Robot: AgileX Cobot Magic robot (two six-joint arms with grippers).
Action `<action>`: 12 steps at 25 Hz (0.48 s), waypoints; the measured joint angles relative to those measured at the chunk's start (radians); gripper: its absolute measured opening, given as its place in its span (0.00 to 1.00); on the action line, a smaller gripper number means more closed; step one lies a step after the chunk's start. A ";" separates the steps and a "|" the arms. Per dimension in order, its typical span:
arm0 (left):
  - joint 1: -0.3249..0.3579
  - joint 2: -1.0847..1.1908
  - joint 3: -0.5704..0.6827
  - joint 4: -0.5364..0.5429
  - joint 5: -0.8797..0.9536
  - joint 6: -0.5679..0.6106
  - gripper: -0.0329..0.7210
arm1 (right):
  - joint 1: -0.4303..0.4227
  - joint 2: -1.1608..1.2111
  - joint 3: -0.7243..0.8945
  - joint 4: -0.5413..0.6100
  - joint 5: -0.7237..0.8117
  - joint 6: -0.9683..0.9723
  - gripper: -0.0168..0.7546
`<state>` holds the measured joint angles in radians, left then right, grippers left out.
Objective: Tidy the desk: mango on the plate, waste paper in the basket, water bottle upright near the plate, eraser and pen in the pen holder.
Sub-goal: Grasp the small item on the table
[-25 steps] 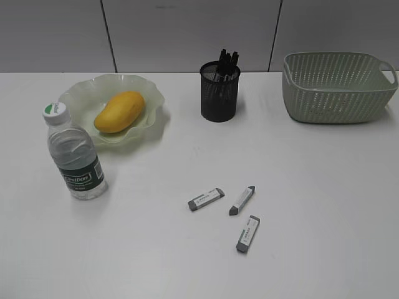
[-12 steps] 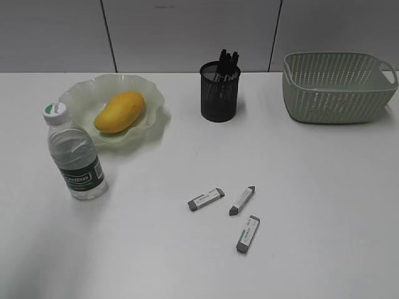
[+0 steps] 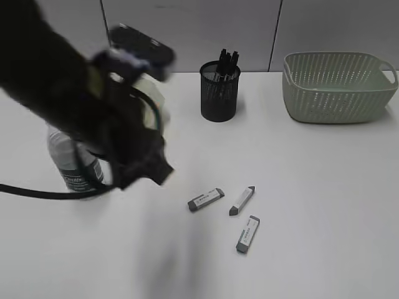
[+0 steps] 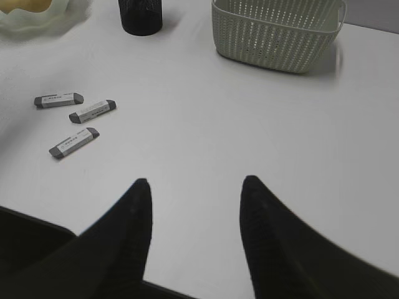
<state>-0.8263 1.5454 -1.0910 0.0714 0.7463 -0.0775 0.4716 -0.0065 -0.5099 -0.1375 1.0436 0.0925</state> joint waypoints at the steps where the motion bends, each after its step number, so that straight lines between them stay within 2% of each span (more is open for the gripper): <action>1: -0.028 0.055 -0.024 0.028 -0.011 -0.009 0.48 | 0.000 0.000 0.000 0.000 0.000 0.000 0.50; 4: -0.051 0.217 -0.091 0.067 -0.075 0.037 0.48 | 0.000 0.000 0.000 0.000 0.000 0.000 0.50; 8: -0.051 0.372 -0.172 0.006 -0.093 0.186 0.52 | 0.000 0.000 0.000 0.000 0.000 0.000 0.49; 12: -0.050 0.458 -0.240 -0.039 -0.091 0.264 0.54 | 0.000 0.000 0.000 0.000 0.000 0.000 0.49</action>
<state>-0.8758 2.0035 -1.3313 0.0322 0.6554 0.1863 0.4716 -0.0065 -0.5099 -0.1375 1.0436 0.0925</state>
